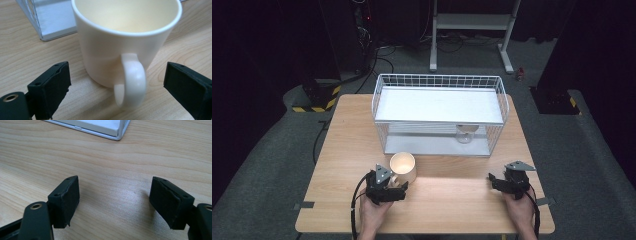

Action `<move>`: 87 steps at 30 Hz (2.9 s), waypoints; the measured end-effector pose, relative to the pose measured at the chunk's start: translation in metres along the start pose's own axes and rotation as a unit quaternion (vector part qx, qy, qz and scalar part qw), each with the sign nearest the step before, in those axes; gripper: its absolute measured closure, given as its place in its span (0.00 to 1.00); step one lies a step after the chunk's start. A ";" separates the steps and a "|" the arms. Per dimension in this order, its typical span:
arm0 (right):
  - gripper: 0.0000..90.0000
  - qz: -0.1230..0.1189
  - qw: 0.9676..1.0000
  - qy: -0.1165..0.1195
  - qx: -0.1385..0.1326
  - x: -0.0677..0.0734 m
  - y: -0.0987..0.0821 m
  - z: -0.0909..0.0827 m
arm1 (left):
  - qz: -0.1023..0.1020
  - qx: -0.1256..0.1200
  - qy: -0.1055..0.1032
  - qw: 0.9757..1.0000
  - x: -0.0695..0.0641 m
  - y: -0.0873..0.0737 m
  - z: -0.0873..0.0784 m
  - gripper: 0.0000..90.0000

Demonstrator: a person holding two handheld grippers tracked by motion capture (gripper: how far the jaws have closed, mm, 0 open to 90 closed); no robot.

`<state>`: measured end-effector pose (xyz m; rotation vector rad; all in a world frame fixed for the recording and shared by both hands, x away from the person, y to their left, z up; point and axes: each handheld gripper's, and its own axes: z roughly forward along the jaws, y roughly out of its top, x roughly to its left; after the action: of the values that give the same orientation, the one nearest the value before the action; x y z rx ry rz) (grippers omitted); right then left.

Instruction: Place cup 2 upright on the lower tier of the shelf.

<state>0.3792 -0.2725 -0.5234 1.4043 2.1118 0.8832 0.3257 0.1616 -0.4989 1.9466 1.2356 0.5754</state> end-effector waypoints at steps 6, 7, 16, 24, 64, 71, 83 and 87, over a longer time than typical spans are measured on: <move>0.27 0.000 1.000 0.000 0.000 0.000 0.000 0.000 | 0.005 -0.004 0.001 1.000 -0.001 0.007 0.003 0.08; 0.27 0.000 1.000 0.000 0.000 0.000 0.000 0.000 | 0.006 -0.004 0.002 1.000 -0.001 0.008 0.004 0.08; 0.27 0.000 1.000 0.000 0.000 0.000 0.000 0.000 | 0.013 -0.001 0.002 1.000 -0.002 0.015 0.014 0.08; 0.27 0.000 1.000 0.000 0.000 0.000 0.000 0.000 | 0.016 -0.003 0.006 1.000 -0.005 0.020 0.021 0.09; 0.27 -0.002 1.000 0.000 0.000 0.000 0.000 0.000 | 0.016 -0.005 0.019 1.000 -0.009 0.024 0.027 0.10; 0.27 -0.001 1.000 -0.001 0.000 0.000 0.000 0.000 | 0.024 -0.002 0.028 0.999 -0.010 0.025 0.026 0.10; 0.27 -0.001 1.000 -0.001 0.000 0.000 0.000 0.000 | 0.021 -0.005 0.020 1.000 -0.007 0.035 0.025 0.10; 0.27 -0.001 1.000 -0.001 0.000 0.000 0.000 0.000 | 0.020 -0.005 0.015 1.000 -0.006 0.042 0.028 0.11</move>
<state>0.3792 -0.2724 -0.5235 1.4021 2.1117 0.8810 0.3660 0.1354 -0.4830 1.9635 1.2123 0.6313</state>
